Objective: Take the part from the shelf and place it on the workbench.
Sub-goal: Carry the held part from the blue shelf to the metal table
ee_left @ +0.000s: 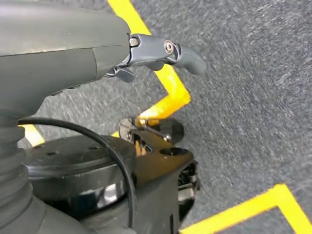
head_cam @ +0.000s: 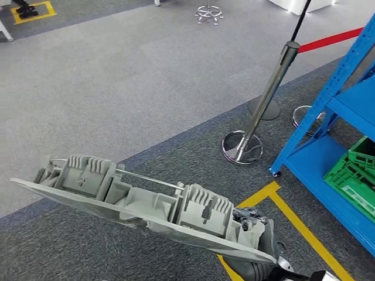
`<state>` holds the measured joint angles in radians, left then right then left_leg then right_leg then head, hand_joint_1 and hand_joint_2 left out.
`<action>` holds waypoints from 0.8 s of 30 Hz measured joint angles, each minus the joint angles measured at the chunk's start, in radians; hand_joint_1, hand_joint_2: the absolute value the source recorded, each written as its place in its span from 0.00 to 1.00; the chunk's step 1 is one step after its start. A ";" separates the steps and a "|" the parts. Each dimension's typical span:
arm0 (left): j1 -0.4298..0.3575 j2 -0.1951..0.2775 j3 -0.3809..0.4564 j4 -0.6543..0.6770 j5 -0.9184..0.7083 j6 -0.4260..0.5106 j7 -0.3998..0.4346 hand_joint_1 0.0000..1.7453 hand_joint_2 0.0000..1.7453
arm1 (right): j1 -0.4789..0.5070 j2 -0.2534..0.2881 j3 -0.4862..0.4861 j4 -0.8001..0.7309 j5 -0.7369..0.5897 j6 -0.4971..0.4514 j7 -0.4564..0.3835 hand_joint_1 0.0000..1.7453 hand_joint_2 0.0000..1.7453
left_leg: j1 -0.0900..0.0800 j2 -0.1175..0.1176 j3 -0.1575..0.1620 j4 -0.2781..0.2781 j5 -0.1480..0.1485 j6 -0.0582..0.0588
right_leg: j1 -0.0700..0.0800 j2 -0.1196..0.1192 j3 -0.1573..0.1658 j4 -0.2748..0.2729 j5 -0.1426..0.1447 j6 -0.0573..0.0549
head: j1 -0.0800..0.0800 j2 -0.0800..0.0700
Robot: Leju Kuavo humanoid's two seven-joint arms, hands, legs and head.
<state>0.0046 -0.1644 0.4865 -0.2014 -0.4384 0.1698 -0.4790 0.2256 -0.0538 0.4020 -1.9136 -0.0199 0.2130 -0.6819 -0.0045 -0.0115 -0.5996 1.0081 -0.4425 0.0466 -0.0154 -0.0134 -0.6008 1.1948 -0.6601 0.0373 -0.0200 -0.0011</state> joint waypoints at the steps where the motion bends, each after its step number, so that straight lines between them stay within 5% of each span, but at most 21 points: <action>1: -0.001 -0.001 0.002 0.000 0.001 0.001 -0.001 0.00 1.00 | -0.001 0.000 0.002 0.005 0.000 0.000 0.000 1.00 1.00 | -0.002 -0.012 -0.008 0.001 0.006 0.002 | 0.001 0.007 -0.020 0.055 -0.023 -0.002 | 0.001 0.000; 3: -0.002 -0.002 0.009 0.000 0.003 0.004 -0.001 0.00 1.00 | -0.005 0.000 0.005 0.015 0.000 0.002 0.001 1.00 1.00 | -0.006 -0.039 -0.023 0.002 0.017 0.001 | 0.003 0.013 -0.017 0.075 -0.015 -0.007 | 0.001 0.000; 5: -0.001 -0.003 0.014 0.000 0.005 0.005 -0.003 0.00 1.00 | -0.012 0.000 0.008 0.023 0.000 0.003 0.001 1.00 1.00 | -0.006 -0.066 -0.034 0.004 0.027 -0.005 | 0.003 0.030 0.056 -0.046 0.046 -0.013 | 0.001 0.000; 7: -0.002 -0.004 0.017 0.000 0.007 0.005 -0.005 0.00 1.00 | -0.020 0.000 0.011 0.029 0.000 0.006 0.002 1.00 1.00 | -0.007 -0.089 -0.044 0.009 0.037 -0.014 | 0.001 0.074 0.130 -0.167 0.080 -0.018 | 0.001 0.000; 9: -0.002 -0.004 0.018 0.000 0.010 0.004 -0.006 0.00 1.00 | -0.025 0.001 0.015 0.035 0.000 0.010 0.004 1.00 1.00 | -0.007 -0.111 -0.051 0.010 0.049 -0.026 | 0.003 0.095 0.144 -0.201 0.081 -0.022 | 0.000 0.000; 11: 0.001 -0.002 0.024 0.000 0.016 0.000 -0.006 0.00 1.00 | -0.034 0.003 0.023 0.041 0.004 0.014 0.009 1.00 1.00 | -0.006 -0.123 -0.058 0.012 0.055 -0.038 | 0.002 0.070 0.136 -0.205 0.087 -0.032 | 0.000 0.000; 13: 0.002 0.000 0.034 0.000 0.023 -0.008 -0.007 0.00 1.00 | -0.045 0.007 0.033 0.048 0.008 0.017 0.016 1.00 1.00 | -0.006 -0.081 -0.078 0.056 0.018 -0.049 | 0.000 0.039 0.134 -0.209 0.094 -0.044 | -0.007 0.000; 16: 0.000 0.001 0.043 0.000 0.027 -0.015 -0.007 0.00 1.00 | -0.054 0.012 0.043 0.060 0.010 0.017 0.020 1.00 1.00 | 0.001 -0.008 -0.142 0.242 -0.095 -0.065 | 0.005 -0.015 0.132 -0.209 0.097 -0.051 | -0.016 0.000; 18: 0.002 0.002 0.045 0.000 0.028 -0.018 -0.007 0.00 1.00 | -0.062 0.012 0.047 0.069 0.011 0.017 0.022 1.00 1.00 | 0.006 0.002 -0.143 0.291 -0.103 -0.071 | 0.006 -0.050 0.132 -0.208 0.095 -0.049 | -0.016 0.000; 22: 0.007 0.006 0.056 0.000 0.031 -0.024 -0.006 0.00 1.00 | -0.093 0.018 0.062 0.088 0.010 0.018 0.022 1.00 1.00 | 0.000 0.060 -0.005 0.075 -0.016 -0.056 | 0.009 -0.100 0.145 -0.207 0.087 -0.037 | -0.015 0.000; 24: 0.007 0.008 0.063 0.000 0.032 -0.025 -0.005 0.00 1.00 | -0.106 0.021 0.070 0.097 0.010 0.019 0.022 1.00 1.00 | -0.012 0.079 0.017 0.030 -0.020 -0.037 | 0.012 -0.121 0.147 -0.208 0.083 -0.028 | -0.015 0.000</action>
<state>0.0115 -0.1566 0.5494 -0.2014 -0.4063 0.1451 -0.4841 0.1197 -0.0331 0.4725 -1.8168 -0.0104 0.2317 -0.6595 -0.0163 0.0674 -0.5829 1.0376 -0.4626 0.0094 -0.0035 -0.1344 -0.4537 0.9868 -0.5775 0.0092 -0.0352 -0.0011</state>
